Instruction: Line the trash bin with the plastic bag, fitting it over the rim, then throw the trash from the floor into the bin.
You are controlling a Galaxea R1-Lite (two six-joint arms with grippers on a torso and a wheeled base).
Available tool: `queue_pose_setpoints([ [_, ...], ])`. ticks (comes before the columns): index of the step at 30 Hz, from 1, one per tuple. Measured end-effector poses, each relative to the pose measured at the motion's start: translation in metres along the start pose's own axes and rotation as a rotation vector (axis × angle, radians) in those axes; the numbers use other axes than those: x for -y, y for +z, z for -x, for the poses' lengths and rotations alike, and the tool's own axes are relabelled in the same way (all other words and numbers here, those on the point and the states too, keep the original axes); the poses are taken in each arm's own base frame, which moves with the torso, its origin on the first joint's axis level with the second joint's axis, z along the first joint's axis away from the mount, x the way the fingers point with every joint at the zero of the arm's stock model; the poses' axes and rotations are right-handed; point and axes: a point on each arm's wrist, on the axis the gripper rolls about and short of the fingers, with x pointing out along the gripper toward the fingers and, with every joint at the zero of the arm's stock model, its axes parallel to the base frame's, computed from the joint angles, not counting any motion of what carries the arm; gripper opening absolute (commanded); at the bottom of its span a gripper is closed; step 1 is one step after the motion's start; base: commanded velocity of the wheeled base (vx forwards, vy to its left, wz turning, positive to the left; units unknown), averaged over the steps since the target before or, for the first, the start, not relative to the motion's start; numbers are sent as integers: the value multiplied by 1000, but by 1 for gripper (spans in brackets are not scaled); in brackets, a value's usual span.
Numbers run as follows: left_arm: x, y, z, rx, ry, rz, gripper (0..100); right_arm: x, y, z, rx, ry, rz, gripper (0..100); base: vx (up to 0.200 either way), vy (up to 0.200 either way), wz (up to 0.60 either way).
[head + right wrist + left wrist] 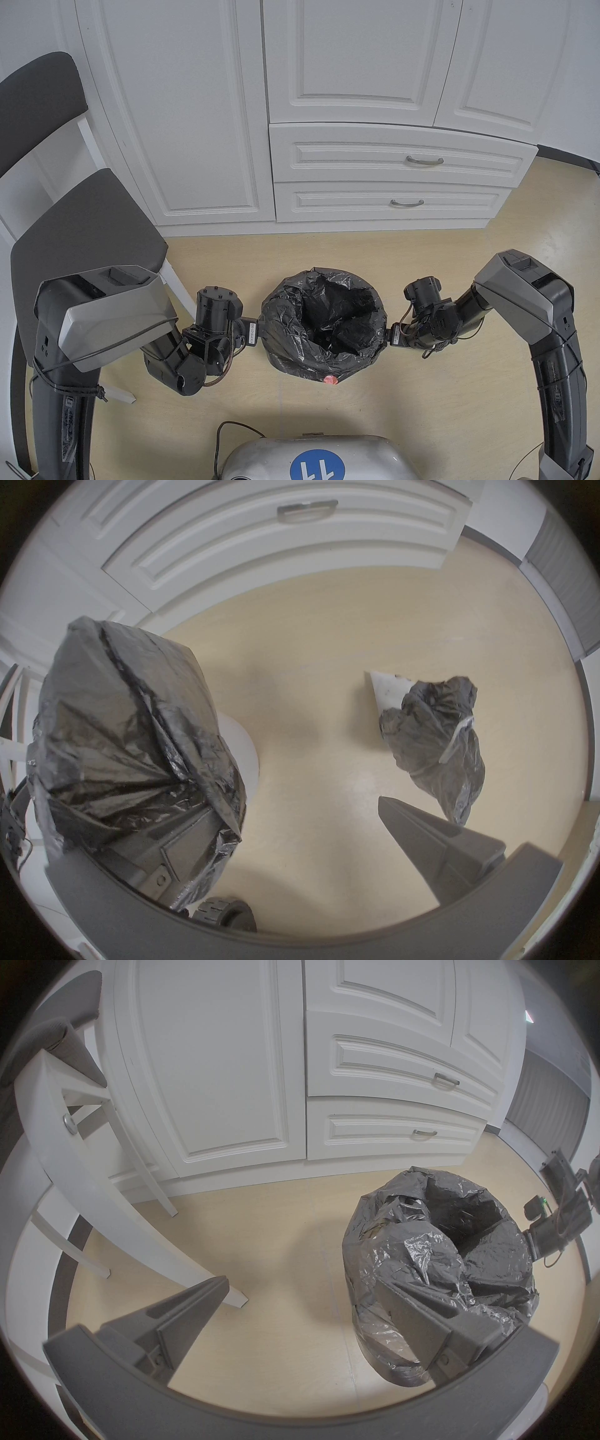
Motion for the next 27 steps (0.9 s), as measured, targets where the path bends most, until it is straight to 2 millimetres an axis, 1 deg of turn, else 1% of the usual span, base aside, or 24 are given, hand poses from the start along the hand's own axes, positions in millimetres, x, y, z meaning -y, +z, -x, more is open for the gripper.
queue_pose_setpoints([
  [4,0,-1,0,5,0,3,100,-2,11,-4,-35,-17,-30,100,0,0,0],
  [8,-1,-2,-1,4,2,4,100,-5,23,-8,-21,-16,-49,100,0,0,0],
  [15,-2,-2,-2,6,4,4,100,-11,38,-16,-17,-21,-44,100,0,0,0],
  [21,-2,-3,-2,6,4,5,100,-13,42,-23,-50,-36,-41,100,0,0,0],
  [27,-1,-2,-2,20,2,10,100,-16,34,-30,-76,-41,-34,100,0,0,0],
])
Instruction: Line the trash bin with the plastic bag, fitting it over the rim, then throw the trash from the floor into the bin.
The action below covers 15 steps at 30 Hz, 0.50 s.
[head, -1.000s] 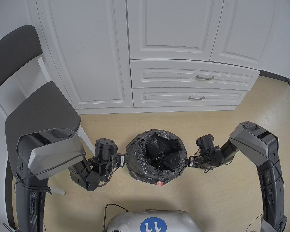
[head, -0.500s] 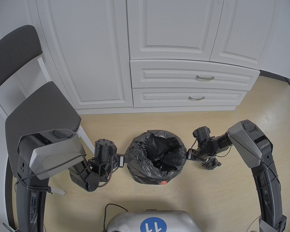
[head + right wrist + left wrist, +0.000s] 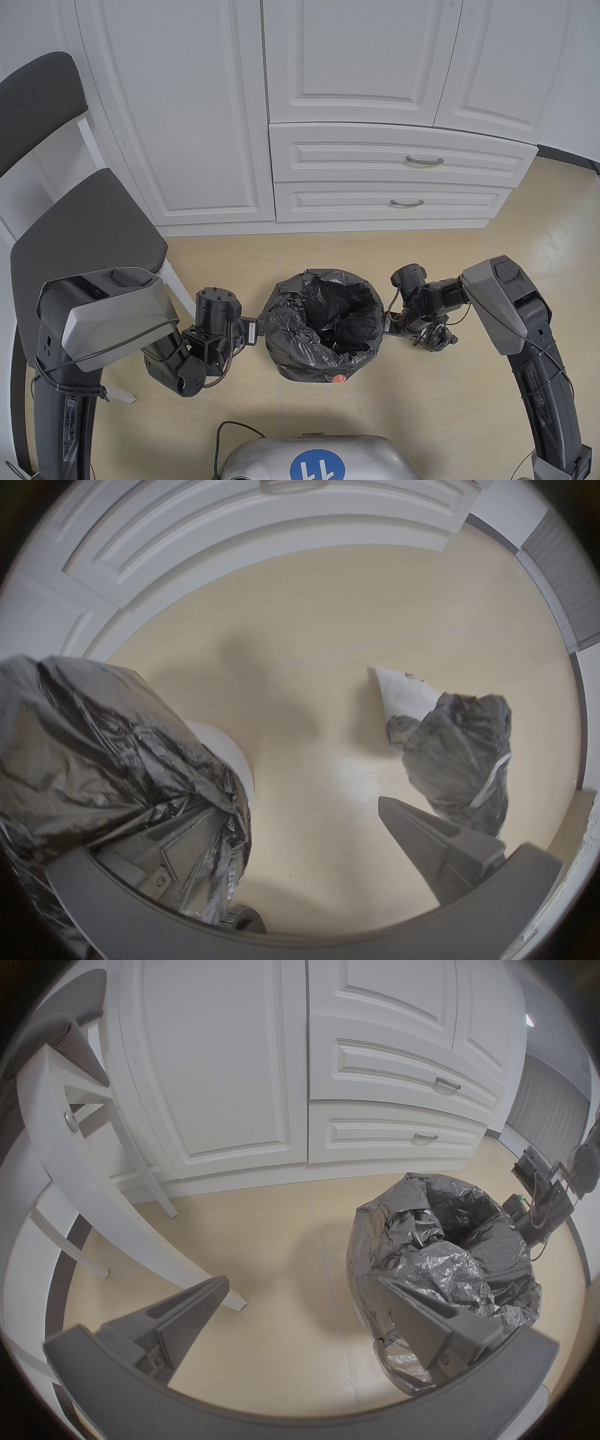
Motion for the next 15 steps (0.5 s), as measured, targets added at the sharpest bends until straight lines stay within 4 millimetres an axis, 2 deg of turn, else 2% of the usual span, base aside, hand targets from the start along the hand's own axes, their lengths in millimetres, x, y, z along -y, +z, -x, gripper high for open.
queue_pose_setpoints([
  [10,-1,0,2,0,-3,0,100,1,-5,-4,-9,-13,9,100,0,0,0],
  [15,-3,3,3,25,-2,4,100,7,-9,4,-15,-16,48,100,0,0,0],
])
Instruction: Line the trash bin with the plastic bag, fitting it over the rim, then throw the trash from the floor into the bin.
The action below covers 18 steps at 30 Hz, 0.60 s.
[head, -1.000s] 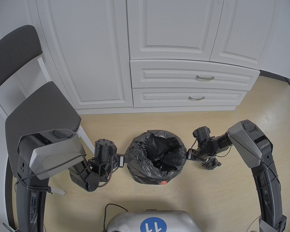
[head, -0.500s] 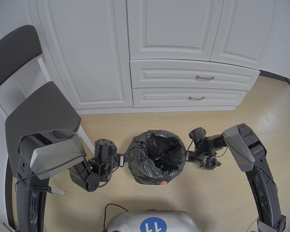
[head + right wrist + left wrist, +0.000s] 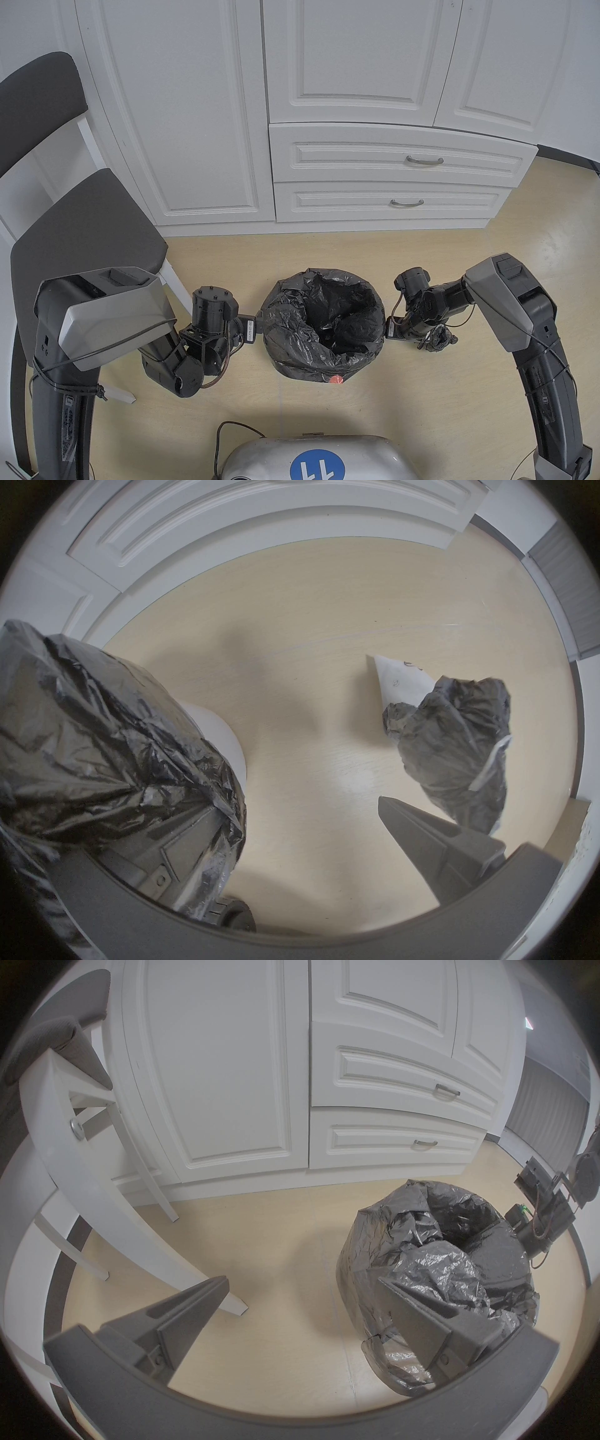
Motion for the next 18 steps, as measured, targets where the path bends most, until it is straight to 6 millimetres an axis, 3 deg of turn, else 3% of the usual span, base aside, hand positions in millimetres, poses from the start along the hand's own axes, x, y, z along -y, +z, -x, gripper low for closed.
queue_pose_setpoints([
  [9,-7,-1,0,6,13,-13,100,11,-30,18,-20,49,182,100,0,0,0],
  [18,-26,-1,-7,22,-21,11,100,-27,-77,50,-56,134,353,100,0,0,0],
])
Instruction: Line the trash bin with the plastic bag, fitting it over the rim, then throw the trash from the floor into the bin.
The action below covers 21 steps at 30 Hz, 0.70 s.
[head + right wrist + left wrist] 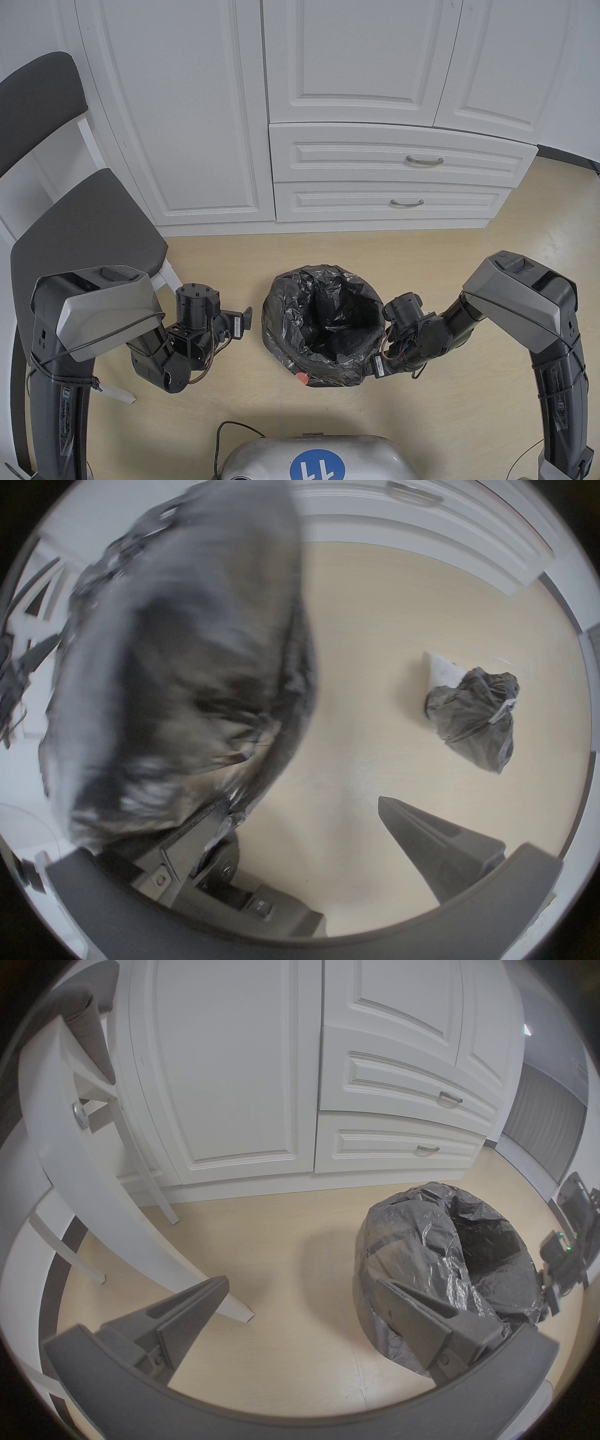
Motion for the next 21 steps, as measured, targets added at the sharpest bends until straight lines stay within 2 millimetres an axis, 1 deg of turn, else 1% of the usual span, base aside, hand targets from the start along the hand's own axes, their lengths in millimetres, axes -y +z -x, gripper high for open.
queue_pose_setpoints([
  [4,-4,-1,-3,2,-16,2,100,-22,-11,10,-17,25,52,100,0,0,0],
  [6,-4,-1,-4,3,-32,3,100,-27,-15,12,-26,30,66,100,0,0,0],
  [10,-4,-1,-5,3,-52,6,100,-33,-23,17,-19,37,84,100,0,0,0],
  [15,3,0,-7,15,-78,7,100,-35,-33,26,1,45,102,100,0,0,0],
  [21,15,-3,-22,35,-104,24,100,-39,-36,43,16,62,119,100,0,0,0],
])
